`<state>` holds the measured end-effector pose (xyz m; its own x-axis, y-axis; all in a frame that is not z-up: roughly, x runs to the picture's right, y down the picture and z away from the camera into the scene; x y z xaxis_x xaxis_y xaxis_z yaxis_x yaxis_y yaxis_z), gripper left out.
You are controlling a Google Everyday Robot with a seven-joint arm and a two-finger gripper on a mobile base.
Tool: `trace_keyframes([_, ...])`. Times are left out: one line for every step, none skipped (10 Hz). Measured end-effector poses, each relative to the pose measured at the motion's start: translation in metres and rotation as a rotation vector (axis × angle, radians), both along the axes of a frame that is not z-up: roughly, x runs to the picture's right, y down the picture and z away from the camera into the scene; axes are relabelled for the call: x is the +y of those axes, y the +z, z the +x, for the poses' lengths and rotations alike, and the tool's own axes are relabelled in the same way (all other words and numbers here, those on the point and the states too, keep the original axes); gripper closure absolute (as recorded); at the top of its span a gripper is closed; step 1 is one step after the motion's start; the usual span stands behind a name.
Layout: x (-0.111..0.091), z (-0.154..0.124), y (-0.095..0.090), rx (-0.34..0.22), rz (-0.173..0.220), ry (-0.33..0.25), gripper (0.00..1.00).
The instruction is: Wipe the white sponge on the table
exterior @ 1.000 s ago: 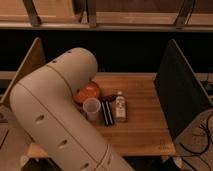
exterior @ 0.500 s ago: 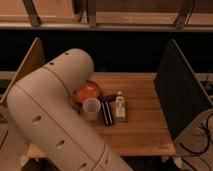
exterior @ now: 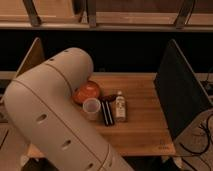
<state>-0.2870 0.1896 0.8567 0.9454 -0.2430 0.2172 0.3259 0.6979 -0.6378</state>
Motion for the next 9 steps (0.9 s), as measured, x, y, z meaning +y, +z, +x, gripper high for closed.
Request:
trace_keyframes([0.007, 0.017, -0.005, 0.026, -0.016, 0.017, 0.98])
trace_keyframes([0.007, 0.027, -0.007, 0.046, -0.019, 0.030, 0.98])
trace_keyframes([0.005, 0.040, -0.007, 0.069, -0.017, 0.045, 0.98])
trace_keyframes([0.001, 0.056, -0.006, 0.103, -0.011, 0.050, 0.98])
trace_keyframes([-0.003, 0.071, -0.001, 0.137, -0.007, 0.053, 0.98])
trace_keyframes([-0.004, 0.075, 0.004, 0.149, -0.010, 0.060, 0.98])
trace_keyframes([-0.006, 0.077, 0.013, 0.151, -0.019, 0.073, 0.98])
trace_keyframes([-0.011, 0.074, 0.025, 0.145, -0.027, 0.093, 0.98])
trace_keyframes([-0.019, 0.071, 0.035, 0.135, -0.021, 0.106, 0.98])
